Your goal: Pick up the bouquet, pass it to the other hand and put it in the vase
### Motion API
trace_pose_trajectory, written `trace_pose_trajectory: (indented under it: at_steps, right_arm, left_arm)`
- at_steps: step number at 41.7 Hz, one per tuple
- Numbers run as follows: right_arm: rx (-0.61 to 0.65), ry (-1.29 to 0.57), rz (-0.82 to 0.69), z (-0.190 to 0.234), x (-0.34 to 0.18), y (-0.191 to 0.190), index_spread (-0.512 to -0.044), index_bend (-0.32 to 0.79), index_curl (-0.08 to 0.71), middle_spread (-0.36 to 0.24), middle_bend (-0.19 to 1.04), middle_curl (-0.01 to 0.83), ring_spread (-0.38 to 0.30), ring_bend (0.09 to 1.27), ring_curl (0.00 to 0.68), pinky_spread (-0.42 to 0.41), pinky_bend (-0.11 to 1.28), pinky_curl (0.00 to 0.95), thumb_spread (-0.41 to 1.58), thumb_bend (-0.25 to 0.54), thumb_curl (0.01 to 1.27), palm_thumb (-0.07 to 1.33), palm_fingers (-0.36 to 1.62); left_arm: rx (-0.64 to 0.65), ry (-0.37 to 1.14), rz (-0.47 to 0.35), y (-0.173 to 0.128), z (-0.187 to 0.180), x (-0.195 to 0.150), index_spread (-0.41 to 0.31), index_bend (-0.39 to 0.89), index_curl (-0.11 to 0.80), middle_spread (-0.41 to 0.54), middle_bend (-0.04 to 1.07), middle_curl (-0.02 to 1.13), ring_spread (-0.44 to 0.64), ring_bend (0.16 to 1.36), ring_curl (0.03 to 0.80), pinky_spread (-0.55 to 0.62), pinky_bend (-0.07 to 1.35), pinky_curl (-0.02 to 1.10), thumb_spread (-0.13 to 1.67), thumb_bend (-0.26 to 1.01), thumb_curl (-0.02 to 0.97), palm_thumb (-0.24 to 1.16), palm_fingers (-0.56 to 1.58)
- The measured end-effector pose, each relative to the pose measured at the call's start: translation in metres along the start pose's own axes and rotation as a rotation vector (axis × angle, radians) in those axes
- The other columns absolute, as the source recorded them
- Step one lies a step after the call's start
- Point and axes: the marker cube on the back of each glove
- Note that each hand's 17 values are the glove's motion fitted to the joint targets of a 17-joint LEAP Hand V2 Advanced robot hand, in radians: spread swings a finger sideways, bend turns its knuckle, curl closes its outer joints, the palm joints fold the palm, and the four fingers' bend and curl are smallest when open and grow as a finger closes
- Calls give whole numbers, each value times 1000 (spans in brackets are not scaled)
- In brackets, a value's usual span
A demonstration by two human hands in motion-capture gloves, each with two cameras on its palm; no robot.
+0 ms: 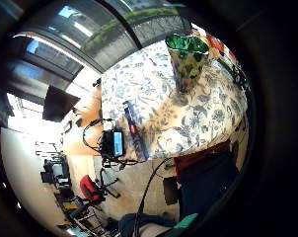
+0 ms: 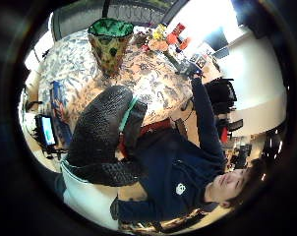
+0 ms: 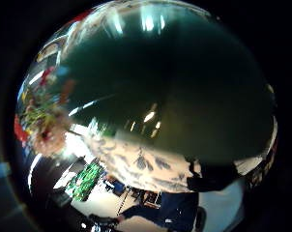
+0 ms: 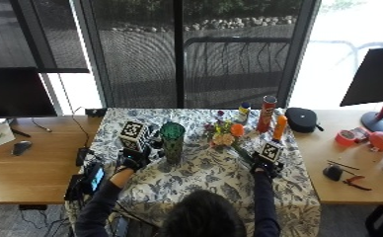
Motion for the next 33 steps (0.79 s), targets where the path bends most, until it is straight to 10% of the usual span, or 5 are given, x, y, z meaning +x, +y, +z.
trace_pose_trajectory:
  at_steps: [6, 15, 33]
  right_arm:
    - [97, -18, -15, -11, 14, -8, -258, 368, 295, -121, 305, 444, -157, 440, 332, 90, 470, 312, 1021, 68, 375, 898, 812]
    - [270, -138, 52, -17, 12, -18, -242, 303, 353, -136, 376, 491, -212, 450, 366, 95, 305, 291, 1089, 109, 383, 1022, 945]
    - [182, -583, -152, -26, -4, -1, -243, 307, 460, -174, 506, 574, -247, 538, 455, -5, 133, 251, 1151, 103, 371, 1108, 1104]
  left_arm:
    - [2, 4, 3, -12, 12, 23, -49, 192, 383, 260, 163, 229, 377, 527, 242, 408, 375, 310, 1115, -20, 289, 226, 128]
    - [-17, -51, 6, -12, 13, 24, -49, 191, 391, 257, 164, 234, 378, 516, 242, 410, 356, 312, 1124, -19, 291, 229, 136]
    - [-18, -40, 14, -20, 11, 35, -48, 187, 399, 255, 158, 236, 389, 498, 241, 410, 340, 319, 1134, -20, 290, 234, 142]
